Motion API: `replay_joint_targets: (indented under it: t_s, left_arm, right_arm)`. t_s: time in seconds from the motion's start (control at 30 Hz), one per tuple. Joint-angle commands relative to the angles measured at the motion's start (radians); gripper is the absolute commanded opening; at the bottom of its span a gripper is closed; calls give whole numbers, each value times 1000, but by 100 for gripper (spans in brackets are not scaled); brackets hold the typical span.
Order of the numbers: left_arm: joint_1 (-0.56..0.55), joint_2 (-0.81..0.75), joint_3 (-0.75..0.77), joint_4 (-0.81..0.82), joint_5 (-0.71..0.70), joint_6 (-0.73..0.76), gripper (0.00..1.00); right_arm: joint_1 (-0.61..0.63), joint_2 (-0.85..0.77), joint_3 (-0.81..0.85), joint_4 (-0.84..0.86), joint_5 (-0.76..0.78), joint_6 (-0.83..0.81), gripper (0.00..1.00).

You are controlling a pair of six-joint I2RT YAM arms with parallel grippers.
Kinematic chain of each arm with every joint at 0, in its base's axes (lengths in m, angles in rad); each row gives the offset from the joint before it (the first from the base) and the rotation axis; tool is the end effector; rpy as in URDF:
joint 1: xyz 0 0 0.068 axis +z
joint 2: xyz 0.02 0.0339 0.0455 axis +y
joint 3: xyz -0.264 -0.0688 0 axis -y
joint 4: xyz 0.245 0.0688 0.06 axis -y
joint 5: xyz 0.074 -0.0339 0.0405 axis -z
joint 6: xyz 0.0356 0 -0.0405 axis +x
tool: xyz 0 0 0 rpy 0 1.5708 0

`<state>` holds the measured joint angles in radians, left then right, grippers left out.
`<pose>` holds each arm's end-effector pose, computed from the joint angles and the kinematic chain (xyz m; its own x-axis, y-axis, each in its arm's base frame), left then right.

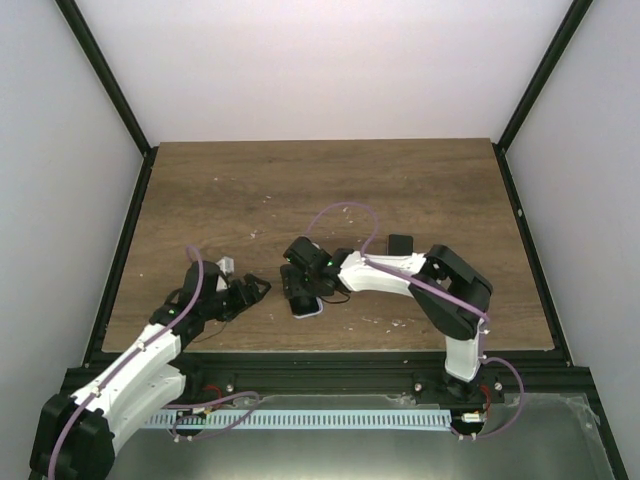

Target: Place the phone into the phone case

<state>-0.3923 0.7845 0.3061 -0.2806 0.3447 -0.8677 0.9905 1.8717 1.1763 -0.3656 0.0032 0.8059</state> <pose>0.1398 -0.0709 0.1665 -0.8585 -0.4218 -0.2917 -0.1060 0.7024 -0.7038 0.2075 0.3163 0.1591 -0.9341 -0.1090 -0.3399 -0.2333 0.9072 0.3501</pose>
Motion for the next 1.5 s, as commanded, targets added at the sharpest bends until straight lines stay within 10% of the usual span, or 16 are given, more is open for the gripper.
replay_joint_targets:
  t_s: [0.0,0.07,0.37,0.73,1.47]
  left_arm:
    - [4,3,-14,24,13,9,89]
    - [4,19,-7,25,16,25,88]
    - [4,116,25,86,46,39,74]
    - [1,337,67,238,113,36,48]
    - [-72,559,132,323,120,47,28]
  right_arm:
    - [10,-10,8,-9,36,10,87]
    - [11,-34,8,-11,22,-6,100]
    - [0,-184,-72,-6,56,-104,97]
    - [-127,-224,-228,161,-94,-162,56]
    - [-149,-106,-288,311,-279,-148,40]
